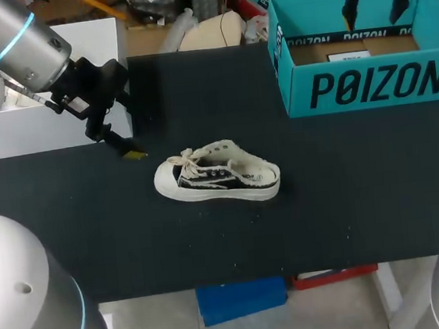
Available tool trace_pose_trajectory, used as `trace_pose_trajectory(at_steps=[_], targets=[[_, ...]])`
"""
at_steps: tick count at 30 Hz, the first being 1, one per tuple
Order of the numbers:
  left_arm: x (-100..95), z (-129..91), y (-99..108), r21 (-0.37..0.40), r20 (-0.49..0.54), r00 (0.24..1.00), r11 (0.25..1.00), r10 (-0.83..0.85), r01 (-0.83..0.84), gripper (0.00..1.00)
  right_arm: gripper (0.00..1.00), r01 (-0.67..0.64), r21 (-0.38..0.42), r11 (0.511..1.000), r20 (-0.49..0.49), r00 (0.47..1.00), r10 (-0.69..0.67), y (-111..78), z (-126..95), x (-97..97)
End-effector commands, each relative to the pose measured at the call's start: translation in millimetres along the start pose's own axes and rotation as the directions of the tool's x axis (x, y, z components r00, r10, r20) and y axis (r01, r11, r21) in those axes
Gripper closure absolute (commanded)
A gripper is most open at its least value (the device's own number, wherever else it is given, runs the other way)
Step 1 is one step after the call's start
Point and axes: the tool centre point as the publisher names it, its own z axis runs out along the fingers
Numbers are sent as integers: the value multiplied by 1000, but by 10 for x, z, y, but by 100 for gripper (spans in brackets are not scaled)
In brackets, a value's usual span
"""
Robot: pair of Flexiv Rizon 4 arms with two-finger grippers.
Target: Take the shoe out of the shoebox, open the shoe tongue, remove and reinsert the insole, then place the shoe into the shoebox
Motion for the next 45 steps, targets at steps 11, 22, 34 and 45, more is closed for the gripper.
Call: trace_pose_trajectory(at_steps=[11,22,34,45], targets=[[5,13,8,1,4,1000,1000,1,-1,0,0,863,-163,478,112,498,-860,-1061,102,1302],[5,13,8,1,4,1000,1000,1,-1,0,0,939,-312,146,75,177,-981,-1172,260,1964],[5,13,8,1,4,1000,1000,1,-1,0,0,932,-356,65,87,102,-991,-1223,263,2026],[5,13,8,1,4,1000,1000,1,-1,0,0,858,-490,153,125,243,-962,-1452,614,2002]])
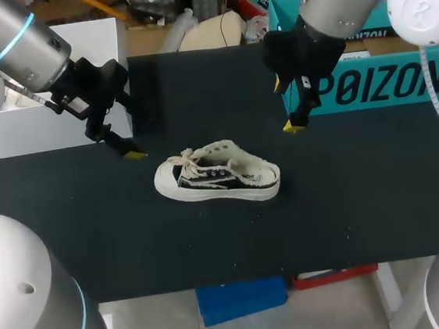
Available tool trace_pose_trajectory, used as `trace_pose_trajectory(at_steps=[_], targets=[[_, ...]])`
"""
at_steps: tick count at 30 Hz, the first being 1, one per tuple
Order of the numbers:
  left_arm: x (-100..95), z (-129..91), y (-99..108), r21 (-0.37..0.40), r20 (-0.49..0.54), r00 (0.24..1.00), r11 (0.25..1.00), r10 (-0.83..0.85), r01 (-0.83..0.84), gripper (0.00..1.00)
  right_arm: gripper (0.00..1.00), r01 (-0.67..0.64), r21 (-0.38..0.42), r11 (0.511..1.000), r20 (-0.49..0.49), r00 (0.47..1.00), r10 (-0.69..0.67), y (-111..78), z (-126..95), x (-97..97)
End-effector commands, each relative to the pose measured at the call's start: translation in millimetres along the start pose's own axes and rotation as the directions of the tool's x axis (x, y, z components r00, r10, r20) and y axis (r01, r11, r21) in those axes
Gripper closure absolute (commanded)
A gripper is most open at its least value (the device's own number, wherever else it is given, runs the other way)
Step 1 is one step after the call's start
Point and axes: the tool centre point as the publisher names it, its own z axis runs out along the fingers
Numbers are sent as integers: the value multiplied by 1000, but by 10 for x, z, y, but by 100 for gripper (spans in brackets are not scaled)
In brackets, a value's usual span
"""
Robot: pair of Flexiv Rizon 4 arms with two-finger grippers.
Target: Take the shoe out of the shoebox, open the shoe tongue, remove and reinsert the insole, then place the shoe into the shoebox
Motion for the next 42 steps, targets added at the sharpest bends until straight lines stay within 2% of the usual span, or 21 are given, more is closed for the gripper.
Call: trace_pose_trajectory(at_steps=[1,9,15,20,28,42], targets=[[3,15,6,0,4,1000,1000,1,-1,0,0,-24,-278,960,79,996,48,-125,201,204],[3,15,6,0,4,1000,1000,1,-1,0,0,-30,-396,918,224,966,129,-106,427,346],[3,15,6,0,4,1000,1000,1,-1,0,0,-17,-511,860,232,960,157,-72,633,363],[3,15,6,0,4,1000,1000,1,-1,0,0,9,-569,822,220,965,143,-38,805,342],[3,15,6,0,4,1000,1000,1,-1,0,0,8,-606,795,170,978,120,-50,1052,279],[3,15,6,0,4,1000,1000,1,-1,0,0,-1,-643,766,150,980,127,-126,1392,175]])
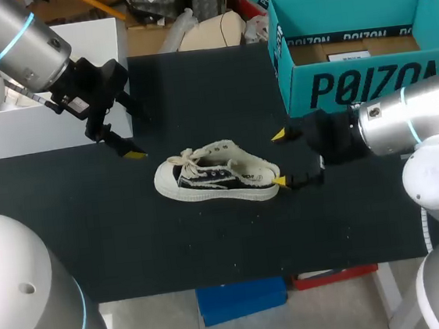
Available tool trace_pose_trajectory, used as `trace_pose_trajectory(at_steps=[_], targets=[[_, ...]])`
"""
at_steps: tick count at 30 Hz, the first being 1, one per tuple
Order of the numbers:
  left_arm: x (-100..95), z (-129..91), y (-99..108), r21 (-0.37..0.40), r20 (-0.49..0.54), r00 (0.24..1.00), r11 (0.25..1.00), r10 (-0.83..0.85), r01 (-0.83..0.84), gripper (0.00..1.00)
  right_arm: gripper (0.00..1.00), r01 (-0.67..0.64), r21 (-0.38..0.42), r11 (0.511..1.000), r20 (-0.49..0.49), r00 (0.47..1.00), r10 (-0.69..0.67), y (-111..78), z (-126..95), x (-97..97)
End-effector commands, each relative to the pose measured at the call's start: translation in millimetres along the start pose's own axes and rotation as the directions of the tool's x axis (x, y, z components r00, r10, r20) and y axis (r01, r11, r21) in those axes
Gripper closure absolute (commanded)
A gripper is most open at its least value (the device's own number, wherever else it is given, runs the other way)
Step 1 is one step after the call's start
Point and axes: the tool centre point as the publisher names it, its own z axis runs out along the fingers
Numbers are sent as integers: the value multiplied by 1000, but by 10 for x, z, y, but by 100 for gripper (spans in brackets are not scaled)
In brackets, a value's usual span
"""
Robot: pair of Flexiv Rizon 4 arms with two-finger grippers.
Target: Take the shoe out of the shoebox, open the shoe tongue, remove and reinsert the insole, then place the shoe into the shoebox
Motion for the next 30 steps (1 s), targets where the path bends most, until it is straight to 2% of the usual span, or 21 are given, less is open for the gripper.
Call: trace_pose_trajectory(at_steps=[1,15,30], targets=[[3,14,6,1,4,1000,1000,1,-1,0,0,-2,-54,999,2,1000,3,-72,128,-21],[3,14,6,1,4,1000,1000,1,-1,0,0,-45,-61,997,5,999,45,-271,329,-48],[3,14,6,1,4,1000,1000,1,-1,0,0,-76,-100,992,-11,997,75,-346,559,-15]])
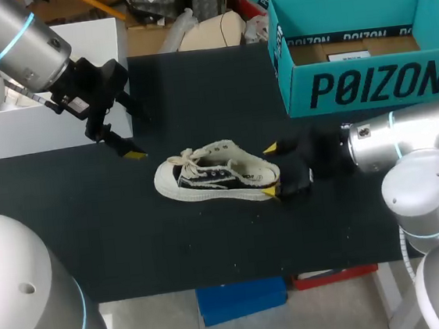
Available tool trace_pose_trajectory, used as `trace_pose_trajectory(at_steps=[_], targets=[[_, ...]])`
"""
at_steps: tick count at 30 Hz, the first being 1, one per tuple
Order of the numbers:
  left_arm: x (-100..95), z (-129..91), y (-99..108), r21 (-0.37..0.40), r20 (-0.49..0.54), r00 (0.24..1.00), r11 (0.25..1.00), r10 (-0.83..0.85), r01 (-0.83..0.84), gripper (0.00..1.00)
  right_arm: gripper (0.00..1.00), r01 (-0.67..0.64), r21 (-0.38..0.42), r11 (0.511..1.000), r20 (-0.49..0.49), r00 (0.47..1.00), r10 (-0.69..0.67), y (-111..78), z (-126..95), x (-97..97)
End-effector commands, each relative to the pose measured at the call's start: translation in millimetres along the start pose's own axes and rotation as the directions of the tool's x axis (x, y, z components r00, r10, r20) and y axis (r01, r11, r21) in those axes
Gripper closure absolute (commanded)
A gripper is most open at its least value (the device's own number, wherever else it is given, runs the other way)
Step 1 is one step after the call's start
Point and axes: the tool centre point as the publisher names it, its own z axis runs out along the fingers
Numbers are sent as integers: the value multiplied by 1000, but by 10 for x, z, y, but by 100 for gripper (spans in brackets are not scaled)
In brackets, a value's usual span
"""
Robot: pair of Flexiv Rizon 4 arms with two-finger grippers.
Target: Take the shoe out of the shoebox, open the shoe tongue, remove and reinsert the insole, then place the shoe into the shoebox
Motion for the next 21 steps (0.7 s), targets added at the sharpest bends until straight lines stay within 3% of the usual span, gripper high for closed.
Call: trace_pose_trajectory(at_steps=[1,21], targets=[[3,15,6,1,4,1000,1000,1,-1,0,0,-6,-7,1000,4,1000,6,-43,93,9],[3,15,6,1,4,1000,1000,1,-1,0,0,-30,-29,999,-17,999,29,-115,266,-2]])
